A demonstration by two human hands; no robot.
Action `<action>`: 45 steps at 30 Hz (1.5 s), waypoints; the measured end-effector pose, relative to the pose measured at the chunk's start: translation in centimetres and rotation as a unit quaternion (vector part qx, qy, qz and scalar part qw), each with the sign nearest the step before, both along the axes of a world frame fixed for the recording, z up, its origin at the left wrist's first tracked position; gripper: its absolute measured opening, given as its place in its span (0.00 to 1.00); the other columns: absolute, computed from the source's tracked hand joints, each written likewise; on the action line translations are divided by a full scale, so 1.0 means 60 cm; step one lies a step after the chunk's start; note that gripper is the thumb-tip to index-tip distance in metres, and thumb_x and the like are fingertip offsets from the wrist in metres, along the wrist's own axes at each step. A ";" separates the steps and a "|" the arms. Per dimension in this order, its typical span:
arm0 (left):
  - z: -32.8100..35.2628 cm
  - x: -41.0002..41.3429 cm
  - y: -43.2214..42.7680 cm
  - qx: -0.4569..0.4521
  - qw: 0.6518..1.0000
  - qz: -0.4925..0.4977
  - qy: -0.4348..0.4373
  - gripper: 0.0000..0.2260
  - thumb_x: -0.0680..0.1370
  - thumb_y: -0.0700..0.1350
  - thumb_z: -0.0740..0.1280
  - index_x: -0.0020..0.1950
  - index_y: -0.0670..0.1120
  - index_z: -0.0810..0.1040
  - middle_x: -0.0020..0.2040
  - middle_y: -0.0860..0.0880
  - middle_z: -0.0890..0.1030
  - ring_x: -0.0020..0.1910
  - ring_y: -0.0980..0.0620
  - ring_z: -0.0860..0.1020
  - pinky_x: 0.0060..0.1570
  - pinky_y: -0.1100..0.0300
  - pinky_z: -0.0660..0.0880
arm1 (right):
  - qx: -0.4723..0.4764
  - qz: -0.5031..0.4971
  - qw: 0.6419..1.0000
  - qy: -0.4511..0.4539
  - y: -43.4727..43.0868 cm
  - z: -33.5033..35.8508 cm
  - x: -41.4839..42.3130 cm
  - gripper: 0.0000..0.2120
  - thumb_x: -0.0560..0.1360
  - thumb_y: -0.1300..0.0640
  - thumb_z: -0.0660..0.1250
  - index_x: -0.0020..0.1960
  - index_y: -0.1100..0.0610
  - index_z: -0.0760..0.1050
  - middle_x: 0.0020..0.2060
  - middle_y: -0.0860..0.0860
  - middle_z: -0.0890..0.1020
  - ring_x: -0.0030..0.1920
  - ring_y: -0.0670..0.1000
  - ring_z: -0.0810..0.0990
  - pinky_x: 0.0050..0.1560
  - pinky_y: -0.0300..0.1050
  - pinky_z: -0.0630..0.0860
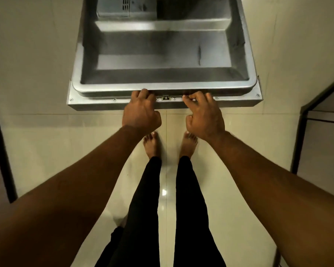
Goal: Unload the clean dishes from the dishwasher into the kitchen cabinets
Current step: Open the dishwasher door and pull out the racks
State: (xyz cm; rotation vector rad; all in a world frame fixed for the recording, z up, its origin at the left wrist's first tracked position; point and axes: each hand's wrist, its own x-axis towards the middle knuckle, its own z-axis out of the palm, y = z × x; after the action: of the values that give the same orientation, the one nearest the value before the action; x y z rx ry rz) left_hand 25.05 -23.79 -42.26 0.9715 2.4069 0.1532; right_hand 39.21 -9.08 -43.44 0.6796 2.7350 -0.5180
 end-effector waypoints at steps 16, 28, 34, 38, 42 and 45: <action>-0.223 0.066 -0.047 -0.035 0.999 -0.021 0.008 0.20 0.71 0.44 0.64 0.61 0.40 0.75 0.60 0.42 0.74 0.59 0.41 0.70 0.47 0.54 0.73 | 0.062 0.060 0.994 -0.063 -0.072 -0.232 0.077 0.39 0.69 0.49 0.65 0.77 0.56 0.59 0.70 0.57 0.67 0.67 0.60 0.67 0.67 0.52 0.69; -0.383 0.094 -0.082 0.001 1.000 -0.019 0.008 0.22 0.73 0.41 0.65 0.67 0.41 0.75 0.64 0.41 0.73 0.64 0.40 0.69 0.54 0.52 0.74 | 0.123 0.090 0.987 -0.053 -0.095 -0.396 0.104 0.41 0.66 0.48 0.63 0.76 0.60 0.59 0.70 0.61 0.67 0.66 0.60 0.59 0.72 0.56 0.63; -0.442 0.105 -0.088 -0.005 1.000 -0.021 0.014 0.23 0.73 0.38 0.63 0.68 0.41 0.74 0.64 0.40 0.72 0.65 0.38 0.68 0.55 0.51 0.75 | 0.136 0.090 0.986 -0.041 -0.100 -0.457 0.108 0.40 0.65 0.49 0.64 0.75 0.60 0.62 0.69 0.61 0.68 0.65 0.60 0.60 0.70 0.57 0.65; -0.468 0.111 -0.088 -0.015 0.999 -0.028 0.012 0.24 0.72 0.37 0.63 0.69 0.40 0.72 0.65 0.39 0.71 0.64 0.37 0.67 0.51 0.49 0.77 | 0.119 0.076 0.990 -0.026 -0.099 -0.482 0.109 0.39 0.65 0.51 0.64 0.75 0.60 0.63 0.68 0.60 0.69 0.64 0.62 0.67 0.69 0.55 0.65; -0.491 0.117 -0.087 -0.039 0.998 -0.038 0.009 0.27 0.71 0.36 0.63 0.72 0.40 0.69 0.67 0.39 0.69 0.64 0.37 0.66 0.49 0.50 0.77 | 0.111 0.085 0.990 -0.029 -0.092 -0.504 0.105 0.38 0.66 0.51 0.63 0.75 0.59 0.63 0.67 0.60 0.70 0.62 0.62 0.70 0.68 0.54 0.66; -0.504 0.121 -0.091 -0.047 0.997 -0.055 0.017 0.30 0.70 0.36 0.63 0.73 0.40 0.66 0.67 0.39 0.68 0.62 0.38 0.66 0.48 0.52 0.77 | 0.114 0.072 0.991 -0.006 -0.087 -0.517 0.105 0.36 0.66 0.51 0.64 0.74 0.58 0.66 0.65 0.59 0.72 0.60 0.60 0.70 0.64 0.51 0.69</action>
State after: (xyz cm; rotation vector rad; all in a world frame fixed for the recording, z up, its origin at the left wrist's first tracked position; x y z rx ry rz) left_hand 32.29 -29.24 -72.47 1.0669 2.3614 -0.0175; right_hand 45.48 -14.27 -74.47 0.5292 2.8317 -0.1693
